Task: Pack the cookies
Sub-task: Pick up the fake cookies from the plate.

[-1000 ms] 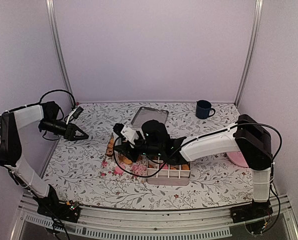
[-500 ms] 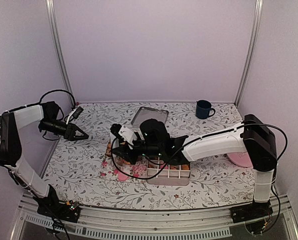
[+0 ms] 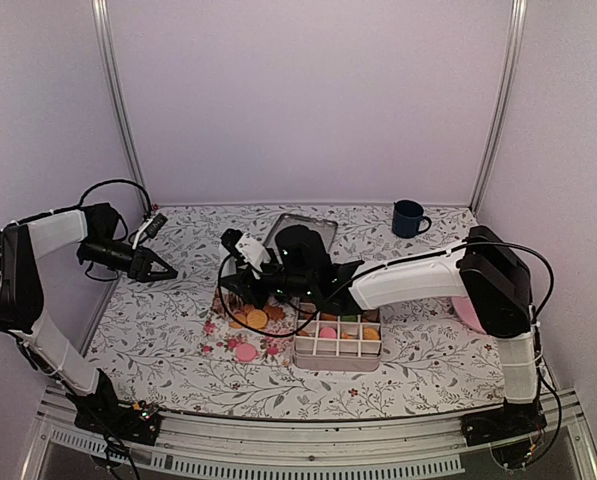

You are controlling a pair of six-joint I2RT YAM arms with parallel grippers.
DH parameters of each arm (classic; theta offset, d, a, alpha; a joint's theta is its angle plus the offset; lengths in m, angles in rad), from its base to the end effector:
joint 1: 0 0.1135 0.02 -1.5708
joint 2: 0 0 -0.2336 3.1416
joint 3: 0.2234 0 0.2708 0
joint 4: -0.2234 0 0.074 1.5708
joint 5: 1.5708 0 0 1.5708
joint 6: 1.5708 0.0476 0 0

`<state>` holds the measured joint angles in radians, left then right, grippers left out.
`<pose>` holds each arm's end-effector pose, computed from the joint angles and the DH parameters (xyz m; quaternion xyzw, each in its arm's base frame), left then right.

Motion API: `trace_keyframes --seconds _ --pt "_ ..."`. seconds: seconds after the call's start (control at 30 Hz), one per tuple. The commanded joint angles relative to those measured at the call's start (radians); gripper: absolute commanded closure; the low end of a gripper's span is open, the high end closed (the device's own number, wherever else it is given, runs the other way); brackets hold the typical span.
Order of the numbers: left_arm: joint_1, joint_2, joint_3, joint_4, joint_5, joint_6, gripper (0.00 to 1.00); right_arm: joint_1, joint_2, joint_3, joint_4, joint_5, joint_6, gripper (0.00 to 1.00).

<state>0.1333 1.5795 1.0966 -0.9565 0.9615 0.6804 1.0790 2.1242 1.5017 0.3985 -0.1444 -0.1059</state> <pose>0.2996 0.0008 0.1772 0.2682 0.8436 -0.4007 0.2361 0.2350 0.4531 0.1801 -0.4727 0.6217 0.3407 0.5235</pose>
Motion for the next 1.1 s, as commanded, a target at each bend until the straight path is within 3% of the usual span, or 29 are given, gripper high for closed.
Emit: trace_keyframes --seconds 0.0,0.47,0.87,0.93,1.07 --pt "0.009 0.012 0.002 -0.010 0.021 0.016 0.46 -0.008 0.029 0.016 0.023 0.003 0.003 0.61" --pt "0.009 0.010 0.000 -0.012 0.027 0.016 0.46 -0.004 -0.013 -0.043 -0.007 -0.025 -0.018 0.62" --pt "0.009 0.010 0.003 -0.013 0.037 0.013 0.46 0.012 -0.141 -0.177 0.007 -0.034 0.095 0.76" --pt "0.009 0.009 0.003 -0.014 0.038 0.014 0.46 0.012 -0.146 -0.184 0.011 -0.033 0.100 0.73" --pt "0.009 0.008 0.002 -0.015 0.038 0.017 0.46 0.016 -0.145 -0.184 0.033 -0.004 0.100 0.59"
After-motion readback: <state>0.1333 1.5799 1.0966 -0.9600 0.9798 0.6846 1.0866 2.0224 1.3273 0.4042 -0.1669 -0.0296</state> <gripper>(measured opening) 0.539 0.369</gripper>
